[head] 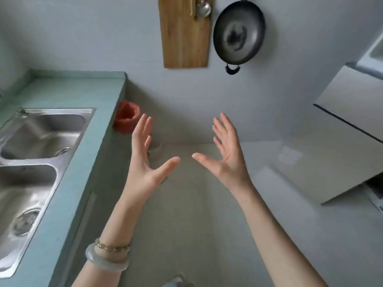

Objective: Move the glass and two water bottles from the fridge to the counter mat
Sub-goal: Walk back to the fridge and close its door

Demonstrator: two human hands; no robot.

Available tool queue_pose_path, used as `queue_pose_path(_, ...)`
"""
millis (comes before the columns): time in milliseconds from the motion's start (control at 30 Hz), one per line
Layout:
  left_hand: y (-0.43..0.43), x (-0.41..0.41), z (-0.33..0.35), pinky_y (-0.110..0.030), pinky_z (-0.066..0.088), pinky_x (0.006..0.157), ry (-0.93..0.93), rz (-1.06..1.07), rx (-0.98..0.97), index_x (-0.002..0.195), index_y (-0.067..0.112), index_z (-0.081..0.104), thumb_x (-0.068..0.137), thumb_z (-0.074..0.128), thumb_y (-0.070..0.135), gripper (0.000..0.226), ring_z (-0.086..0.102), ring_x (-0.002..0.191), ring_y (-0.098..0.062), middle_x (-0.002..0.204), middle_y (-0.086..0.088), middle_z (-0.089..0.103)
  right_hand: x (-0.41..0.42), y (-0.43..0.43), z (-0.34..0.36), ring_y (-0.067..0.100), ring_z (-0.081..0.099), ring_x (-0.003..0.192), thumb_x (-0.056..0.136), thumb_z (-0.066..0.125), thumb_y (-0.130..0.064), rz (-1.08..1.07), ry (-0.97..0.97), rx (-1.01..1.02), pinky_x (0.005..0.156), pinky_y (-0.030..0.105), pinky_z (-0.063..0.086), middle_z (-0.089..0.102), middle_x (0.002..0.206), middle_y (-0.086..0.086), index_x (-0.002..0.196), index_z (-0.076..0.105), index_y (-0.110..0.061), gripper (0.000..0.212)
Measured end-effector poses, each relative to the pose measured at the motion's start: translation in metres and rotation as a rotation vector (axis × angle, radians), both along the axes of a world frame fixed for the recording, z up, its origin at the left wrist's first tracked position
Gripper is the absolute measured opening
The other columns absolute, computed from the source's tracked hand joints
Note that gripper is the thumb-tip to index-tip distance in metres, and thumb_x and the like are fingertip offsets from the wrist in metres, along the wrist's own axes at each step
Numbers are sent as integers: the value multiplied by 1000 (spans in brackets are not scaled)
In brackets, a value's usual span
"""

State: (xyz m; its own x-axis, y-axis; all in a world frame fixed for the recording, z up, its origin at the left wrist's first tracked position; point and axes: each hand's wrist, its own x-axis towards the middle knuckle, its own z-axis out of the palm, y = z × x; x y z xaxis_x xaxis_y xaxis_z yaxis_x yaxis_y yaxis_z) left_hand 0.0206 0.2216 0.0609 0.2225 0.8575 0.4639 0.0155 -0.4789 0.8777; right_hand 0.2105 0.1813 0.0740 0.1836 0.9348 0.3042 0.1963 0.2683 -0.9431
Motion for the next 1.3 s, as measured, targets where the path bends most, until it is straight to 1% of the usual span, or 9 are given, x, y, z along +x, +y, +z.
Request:
queue_pose_path(133, 10, 66, 5, -39, 21, 117, 1, -234, -10, 153, 22, 18, 75, 74, 33, 97, 21, 147, -7, 158, 6, 26, 53, -31, -1, -2, 33, 140, 65, 82, -31, -251, 26, 3, 119, 36, 27, 35, 154, -9, 148, 26, -34, 100)
queue_pose_path(300, 8, 139, 6, -37, 21, 117, 13, -501, -22, 152, 24, 18, 75, 75, 32, 96, 22, 146, -6, 158, 6, 26, 99, -74, 1, 0, 32, 141, 67, 83, -21, -523, 41, 17, 120, 36, 25, 34, 155, -3, 146, 27, -33, 98)
queue_pose_path(400, 5, 178, 6, -38, 21, 117, 21, -661, -28, 152, 28, 19, 74, 75, 31, 96, 22, 146, -4, 158, 10, 27, 116, -100, 5, 0, 31, 142, 67, 82, -20, -682, 37, 20, 120, 34, 25, 34, 155, -4, 144, 27, -35, 96)
queue_pose_path(600, 7, 219, 11, -36, 22, 117, 32, -859, -12, 152, 32, 16, 73, 75, 33, 98, 22, 145, -2, 158, 12, 25, 133, -133, 13, 2, 29, 143, 70, 83, -13, -860, 13, 41, 121, 38, 23, 32, 156, -5, 143, 26, -37, 95)
queue_pose_path(733, 15, 233, 18, -35, 23, 117, 40, -919, 5, 151, 34, 16, 73, 75, 33, 98, 23, 144, -1, 157, 14, 26, 135, -130, 18, 2, 30, 142, 68, 82, -18, -925, 3, 55, 120, 37, 25, 32, 156, -5, 142, 27, -40, 95)
queue_pose_path(867, 23, 246, 22, -35, 23, 117, 43, -945, -1, 151, 36, 16, 73, 74, 33, 97, 24, 143, 1, 156, 15, 26, 144, -124, 19, 2, 30, 142, 72, 83, -11, -957, 4, 54, 120, 37, 25, 32, 157, -5, 143, 27, -39, 95)
queue_pose_path(967, 28, 261, 23, -35, 23, 118, 44, -948, -9, 151, 35, 17, 72, 74, 33, 98, 25, 143, 1, 155, 17, 27, 159, -117, 18, 0, 30, 142, 73, 83, -10, -966, -5, 46, 120, 37, 26, 32, 156, -6, 144, 27, -39, 95)
queue_pose_path(1167, 44, 312, 20, -33, 24, 117, 40, -936, -11, 151, 35, 17, 72, 74, 33, 97, 25, 143, 2, 154, 19, 28, 213, -98, 9, -3, 29, 141, 73, 83, -14, -951, -24, 36, 120, 37, 25, 32, 156, -10, 144, 27, -41, 95)
queue_pose_path(1300, 57, 364, 17, -34, 24, 117, 45, -935, -7, 151, 33, 17, 72, 74, 33, 97, 25, 143, 2, 154, 17, 28, 268, -84, 7, -4, 29, 141, 72, 83, -18, -958, -28, 54, 120, 37, 25, 32, 156, -12, 143, 28, -43, 93)
